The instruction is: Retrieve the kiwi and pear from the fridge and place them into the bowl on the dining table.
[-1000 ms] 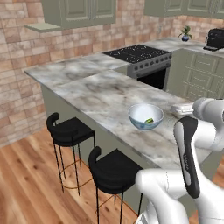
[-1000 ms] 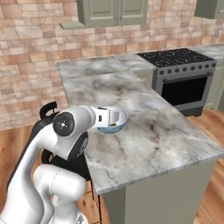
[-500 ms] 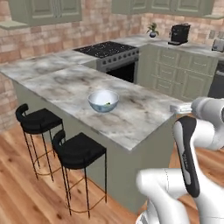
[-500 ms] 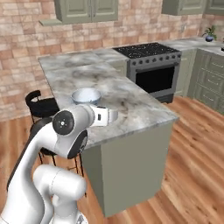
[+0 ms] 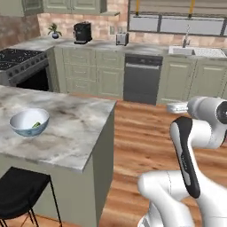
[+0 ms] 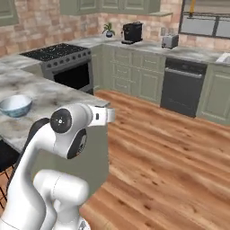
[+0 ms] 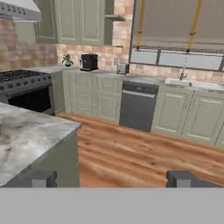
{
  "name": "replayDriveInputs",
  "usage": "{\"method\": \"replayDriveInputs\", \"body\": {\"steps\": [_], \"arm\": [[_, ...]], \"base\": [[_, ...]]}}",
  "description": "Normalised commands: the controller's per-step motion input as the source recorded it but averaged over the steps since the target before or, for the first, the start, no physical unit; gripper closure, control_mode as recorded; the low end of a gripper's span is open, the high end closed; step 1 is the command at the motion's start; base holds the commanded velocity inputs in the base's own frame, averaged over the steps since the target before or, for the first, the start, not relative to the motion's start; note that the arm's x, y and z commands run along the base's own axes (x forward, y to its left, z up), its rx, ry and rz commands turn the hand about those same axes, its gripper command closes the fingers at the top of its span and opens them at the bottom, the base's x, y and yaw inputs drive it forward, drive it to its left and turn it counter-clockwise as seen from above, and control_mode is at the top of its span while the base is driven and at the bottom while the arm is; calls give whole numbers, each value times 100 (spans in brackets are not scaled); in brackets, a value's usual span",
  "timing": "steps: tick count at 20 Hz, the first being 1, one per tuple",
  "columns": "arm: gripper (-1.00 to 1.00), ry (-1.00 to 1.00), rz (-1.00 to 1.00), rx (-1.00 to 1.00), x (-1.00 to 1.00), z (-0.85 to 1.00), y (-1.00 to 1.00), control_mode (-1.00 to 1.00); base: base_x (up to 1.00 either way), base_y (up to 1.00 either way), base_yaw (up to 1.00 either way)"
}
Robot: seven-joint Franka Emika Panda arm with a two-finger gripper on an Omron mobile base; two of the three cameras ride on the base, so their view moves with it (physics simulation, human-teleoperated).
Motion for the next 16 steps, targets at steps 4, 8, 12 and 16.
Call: {"method": "replayDriveInputs", "body": {"steps": [4, 8, 12, 16], "arm": [[-100, 0, 0, 0, 0, 0, 0, 100], [-100, 0, 0, 0, 0, 0, 0, 100], [-100, 0, 0, 0, 0, 0, 0, 100], [-100, 0, 0, 0, 0, 0, 0, 100]], "base": [[6, 0, -83], [0, 0, -77], [0, 0, -74], [0, 0, -67]]}}
